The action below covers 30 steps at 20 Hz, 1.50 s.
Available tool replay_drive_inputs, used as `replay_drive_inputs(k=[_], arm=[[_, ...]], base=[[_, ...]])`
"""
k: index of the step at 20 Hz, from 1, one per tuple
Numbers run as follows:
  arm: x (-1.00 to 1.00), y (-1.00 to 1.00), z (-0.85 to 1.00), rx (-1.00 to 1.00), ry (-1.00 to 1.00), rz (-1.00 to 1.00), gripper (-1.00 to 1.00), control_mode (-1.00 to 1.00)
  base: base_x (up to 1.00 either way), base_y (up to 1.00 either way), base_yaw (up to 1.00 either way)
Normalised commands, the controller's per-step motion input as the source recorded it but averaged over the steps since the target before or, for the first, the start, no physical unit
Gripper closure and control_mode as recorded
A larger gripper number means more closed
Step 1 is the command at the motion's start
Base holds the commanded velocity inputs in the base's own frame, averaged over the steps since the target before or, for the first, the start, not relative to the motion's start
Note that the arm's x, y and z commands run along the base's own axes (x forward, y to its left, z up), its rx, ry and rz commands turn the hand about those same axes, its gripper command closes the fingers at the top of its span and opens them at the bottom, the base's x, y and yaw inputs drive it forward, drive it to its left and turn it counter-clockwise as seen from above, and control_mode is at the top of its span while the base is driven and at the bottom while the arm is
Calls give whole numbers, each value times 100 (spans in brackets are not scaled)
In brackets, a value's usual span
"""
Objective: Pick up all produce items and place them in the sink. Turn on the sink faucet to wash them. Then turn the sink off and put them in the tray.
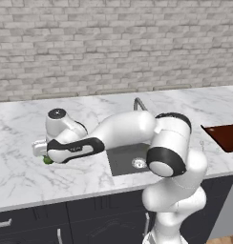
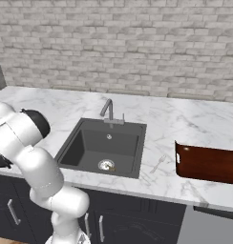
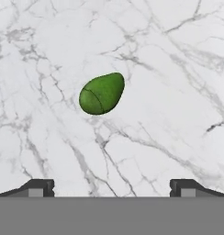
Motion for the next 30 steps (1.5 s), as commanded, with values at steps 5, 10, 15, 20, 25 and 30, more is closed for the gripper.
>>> replay_drive_inputs(k=[5, 10, 15, 20, 25, 30], arm=[[10, 1, -10, 0, 0, -14, -100, -100], [10, 0, -8, 0, 0, -11, -100, -100], [17, 0, -6, 1, 0, -7, -100, -100], [24, 0, -12, 1, 0, -2, -100, -100], [27, 1, -17, 1, 2, 0, -100, -100], [26, 3, -18, 2, 3, 0, -100, -100]], base=[[0, 0, 0], [0, 0, 0], [0, 0, 0], [0, 0, 0], [0, 0, 0], [0, 0, 0]])
